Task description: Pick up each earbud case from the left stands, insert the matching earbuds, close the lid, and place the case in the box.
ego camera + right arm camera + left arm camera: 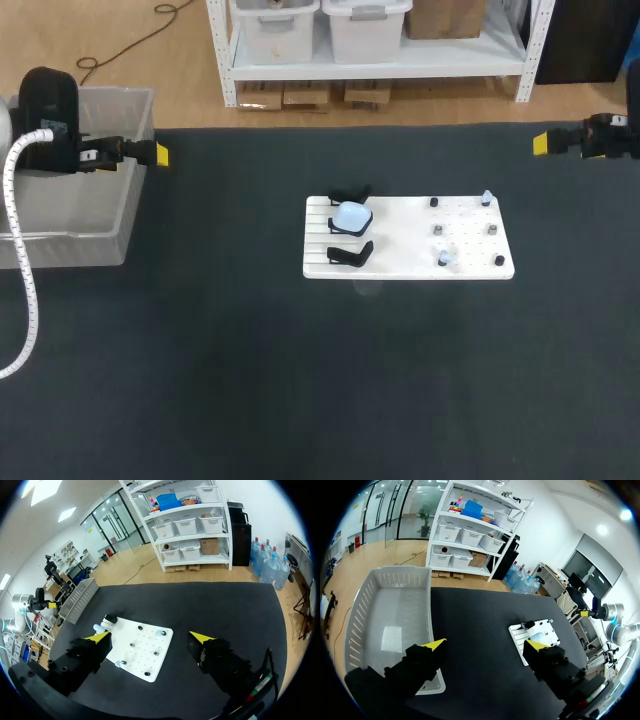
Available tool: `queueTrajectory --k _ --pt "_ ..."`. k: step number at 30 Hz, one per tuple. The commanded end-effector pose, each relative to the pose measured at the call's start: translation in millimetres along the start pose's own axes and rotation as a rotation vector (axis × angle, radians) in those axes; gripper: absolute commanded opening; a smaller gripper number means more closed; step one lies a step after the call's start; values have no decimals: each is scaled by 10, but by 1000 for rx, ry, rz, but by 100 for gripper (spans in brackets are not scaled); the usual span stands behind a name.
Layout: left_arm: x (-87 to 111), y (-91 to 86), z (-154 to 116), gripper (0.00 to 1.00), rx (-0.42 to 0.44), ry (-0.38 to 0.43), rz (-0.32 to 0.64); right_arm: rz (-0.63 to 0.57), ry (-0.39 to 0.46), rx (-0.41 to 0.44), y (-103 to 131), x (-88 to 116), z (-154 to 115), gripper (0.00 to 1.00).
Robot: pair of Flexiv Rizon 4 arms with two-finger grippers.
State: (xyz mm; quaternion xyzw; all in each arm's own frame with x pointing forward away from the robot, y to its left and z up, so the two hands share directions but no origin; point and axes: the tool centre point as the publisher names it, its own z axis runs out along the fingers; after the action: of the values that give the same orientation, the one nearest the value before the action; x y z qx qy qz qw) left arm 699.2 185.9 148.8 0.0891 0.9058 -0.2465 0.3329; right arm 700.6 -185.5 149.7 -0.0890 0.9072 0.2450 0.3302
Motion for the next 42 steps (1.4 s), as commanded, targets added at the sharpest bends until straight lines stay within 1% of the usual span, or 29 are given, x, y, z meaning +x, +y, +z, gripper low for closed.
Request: queueTrajectory --k 1,19,21,24,27,29,30,32,36,42 --pt "-9 -12 -1 100 -6 5 -1 0 0 -1 -1 1 -2 100" --pt "-9 -12 -1 100 -6 5 -1 0 0 -1 -1 1 -2 100" --pt "-5 -4 7 100 15 -3 39 0 0 -1 -1 1 -2 100" --pt "-9 -13 14 100 32 -18 52 0 0 -1 -1 1 -2 100" --pt "-28 -49 20 100 53 -28 95 0 0 -1 -1 1 -2 100" --pt "-44 -84 23 100 90 -27 131 0 0 -1 -1 1 -2 100" --pt "-53 -105 24 100 116 -28 158 0 0 -1 -1 1 -2 100" --pt "-79 -155 26 100 143 -25 216 0 0 -1 -1 1 -2 100" --pt "-143 -255 3 100 167 -30 353 0 0 -1 -1 1 -2 100" --pt "-236 -362 -93 100 232 -37 494 0 0 -1 -1 1 -2 100"
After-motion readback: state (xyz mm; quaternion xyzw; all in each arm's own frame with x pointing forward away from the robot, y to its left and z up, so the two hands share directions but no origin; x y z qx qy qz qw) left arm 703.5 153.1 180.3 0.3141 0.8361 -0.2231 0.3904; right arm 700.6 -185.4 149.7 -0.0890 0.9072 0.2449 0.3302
